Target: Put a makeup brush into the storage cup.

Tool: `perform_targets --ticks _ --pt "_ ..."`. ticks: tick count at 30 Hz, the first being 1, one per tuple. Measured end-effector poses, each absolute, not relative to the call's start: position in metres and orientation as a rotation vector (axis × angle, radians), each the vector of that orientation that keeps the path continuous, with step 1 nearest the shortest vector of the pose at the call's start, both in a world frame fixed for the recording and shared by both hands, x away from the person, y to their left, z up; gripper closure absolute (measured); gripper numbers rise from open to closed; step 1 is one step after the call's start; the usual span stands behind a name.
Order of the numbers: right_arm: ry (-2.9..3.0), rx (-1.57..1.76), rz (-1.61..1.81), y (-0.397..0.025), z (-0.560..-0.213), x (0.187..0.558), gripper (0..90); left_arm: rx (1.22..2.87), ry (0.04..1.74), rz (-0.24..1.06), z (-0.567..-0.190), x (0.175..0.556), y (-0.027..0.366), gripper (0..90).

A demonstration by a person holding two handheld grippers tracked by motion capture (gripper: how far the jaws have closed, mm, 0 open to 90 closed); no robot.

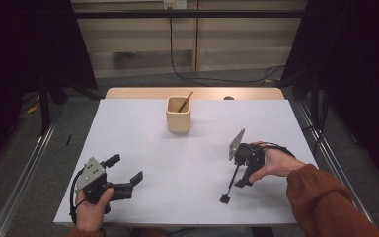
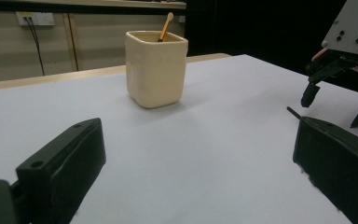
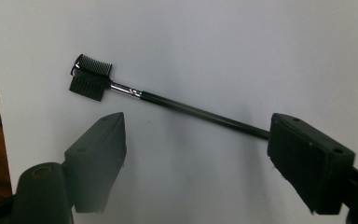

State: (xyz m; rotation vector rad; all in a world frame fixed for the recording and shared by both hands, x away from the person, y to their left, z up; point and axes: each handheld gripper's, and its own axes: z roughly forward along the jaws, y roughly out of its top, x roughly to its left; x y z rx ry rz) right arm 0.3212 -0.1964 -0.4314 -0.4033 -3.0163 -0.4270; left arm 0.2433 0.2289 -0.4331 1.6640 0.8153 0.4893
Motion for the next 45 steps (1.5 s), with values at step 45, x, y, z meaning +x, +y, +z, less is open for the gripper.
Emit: perform_targets --ticks 45 --pt "-3.092 -0.248 -0.288 -0.191 -0.453 0.336 31.0 1.676 0.810 0.482 -0.434 0.244 0.229 2.3"
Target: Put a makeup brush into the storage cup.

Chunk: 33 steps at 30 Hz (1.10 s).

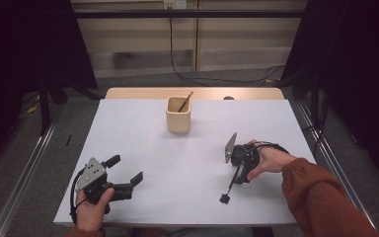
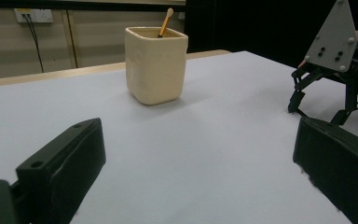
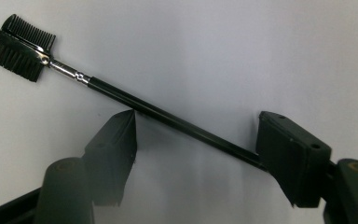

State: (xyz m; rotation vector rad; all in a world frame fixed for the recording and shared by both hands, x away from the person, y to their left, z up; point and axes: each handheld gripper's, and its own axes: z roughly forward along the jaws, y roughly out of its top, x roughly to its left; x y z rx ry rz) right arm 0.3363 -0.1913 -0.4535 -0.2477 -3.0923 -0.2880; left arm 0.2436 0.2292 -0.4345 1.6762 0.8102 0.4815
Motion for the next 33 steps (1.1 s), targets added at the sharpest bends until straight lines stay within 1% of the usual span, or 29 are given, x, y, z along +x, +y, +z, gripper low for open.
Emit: perform_targets --ticks 3,7,11,20,25,28,33 --pt "-3.094 -0.229 -0.264 -0.1893 -0.4526 0.3376 35.7 1.675 0.811 0.482 -0.4344 0.2436 0.2296 2.3" --pt "-3.091 -0.208 -0.231 -0.1873 -0.4502 0.3405 46.8 1.676 0.809 0.481 -0.4343 0.2437 0.2294 2.3" --pt "-3.092 -0.214 -0.228 -0.1868 -0.4500 0.3406 51.1 1.677 0.809 0.479 -0.4344 0.2437 0.2290 2.3" --pt "-3.090 -0.220 -0.219 -0.1870 -0.4483 0.3433 65.2 1.678 0.810 0.477 -0.4345 0.2440 0.2295 2.3" --pt "-3.091 -0.212 -0.203 -0.1855 -0.4479 0.3432 70.4 1.676 0.808 0.478 -0.4343 0.2437 0.2294 2.3" --pt "-3.086 -0.216 -0.191 -0.1844 -0.4476 0.3427 76.5 1.678 0.807 0.475 -0.4345 0.2438 0.2291 2.3" --pt "-3.072 -0.227 -0.184 -0.1837 -0.4477 0.3435 81.1 1.677 0.809 0.478 -0.4344 0.2438 0.2297 2.3"
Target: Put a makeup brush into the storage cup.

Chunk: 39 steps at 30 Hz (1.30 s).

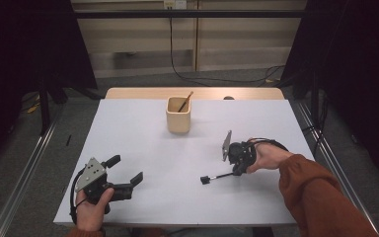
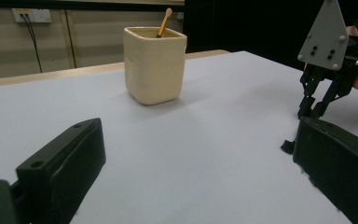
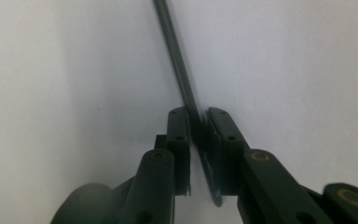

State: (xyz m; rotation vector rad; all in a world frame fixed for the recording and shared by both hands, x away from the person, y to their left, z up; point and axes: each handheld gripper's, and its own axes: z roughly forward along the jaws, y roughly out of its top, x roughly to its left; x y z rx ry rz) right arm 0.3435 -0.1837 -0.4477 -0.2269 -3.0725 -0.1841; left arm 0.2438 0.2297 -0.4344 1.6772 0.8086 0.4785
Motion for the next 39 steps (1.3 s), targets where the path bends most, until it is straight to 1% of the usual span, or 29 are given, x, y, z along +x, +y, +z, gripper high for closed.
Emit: perform_targets --ticks 7,21,27,39 --pt "-3.076 -0.208 -0.176 -0.183 -0.448 0.344 86.2 1.680 0.810 0.480 -0.435 0.244 0.230 2.3" --pt "-3.031 -0.371 -0.273 -0.193 -0.448 0.346 86.7 1.674 0.818 0.478 -0.435 0.244 0.230 2.3" --pt "-3.023 -0.385 -0.298 -0.195 -0.447 0.347 86.8 1.678 0.804 0.478 -0.434 0.243 0.229 2.5" --pt "-3.034 -0.544 -0.462 -0.210 -0.442 0.333 86.7 1.668 0.815 0.479 -0.434 0.244 0.230 2.5"
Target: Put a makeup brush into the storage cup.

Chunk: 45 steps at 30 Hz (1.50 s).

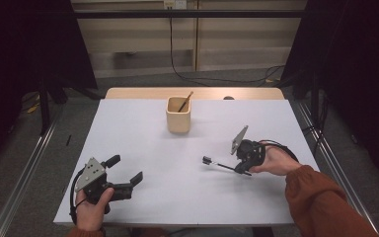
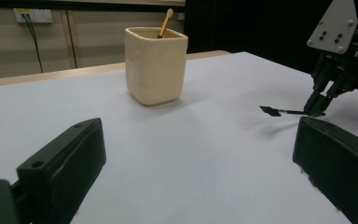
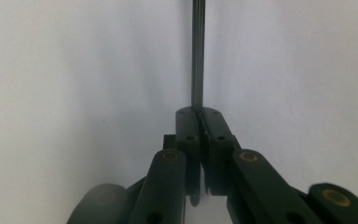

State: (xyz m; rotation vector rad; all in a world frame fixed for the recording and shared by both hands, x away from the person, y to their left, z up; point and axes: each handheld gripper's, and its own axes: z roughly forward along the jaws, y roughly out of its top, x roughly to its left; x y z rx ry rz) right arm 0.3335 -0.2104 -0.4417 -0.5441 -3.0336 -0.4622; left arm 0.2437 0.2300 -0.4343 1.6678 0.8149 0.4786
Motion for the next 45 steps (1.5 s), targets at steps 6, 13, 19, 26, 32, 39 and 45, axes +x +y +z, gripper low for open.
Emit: perform_targets --ticks 6,13,19,26,32,39,45 --pt "-3.020 -0.658 -0.622 -0.217 -0.434 0.324 86.8 1.675 0.809 0.480 -0.434 0.244 0.229 2.5" --pt "-2.949 -0.757 -0.829 -0.227 -0.438 0.325 86.7 1.670 0.814 0.481 -0.434 0.244 0.230 2.4" --pt "-2.910 -0.856 -0.944 -0.233 -0.441 0.323 86.7 1.667 0.813 0.480 -0.434 0.243 0.230 2.5" --pt "-2.865 -0.909 -1.131 -0.242 -0.442 0.321 86.7 1.669 0.815 0.476 -0.434 0.244 0.230 2.5" --pt "-2.827 -0.946 -1.275 -0.247 -0.440 0.317 86.7 1.672 0.811 0.478 -0.434 0.244 0.230 2.5" --pt "-2.800 -0.965 -1.389 -0.250 -0.439 0.316 86.8 1.672 0.818 0.472 -0.435 0.247 0.228 2.5" --pt "-2.780 -0.920 -1.479 -0.251 -0.442 0.313 86.7 1.667 0.822 0.472 -0.434 0.245 0.229 2.5"
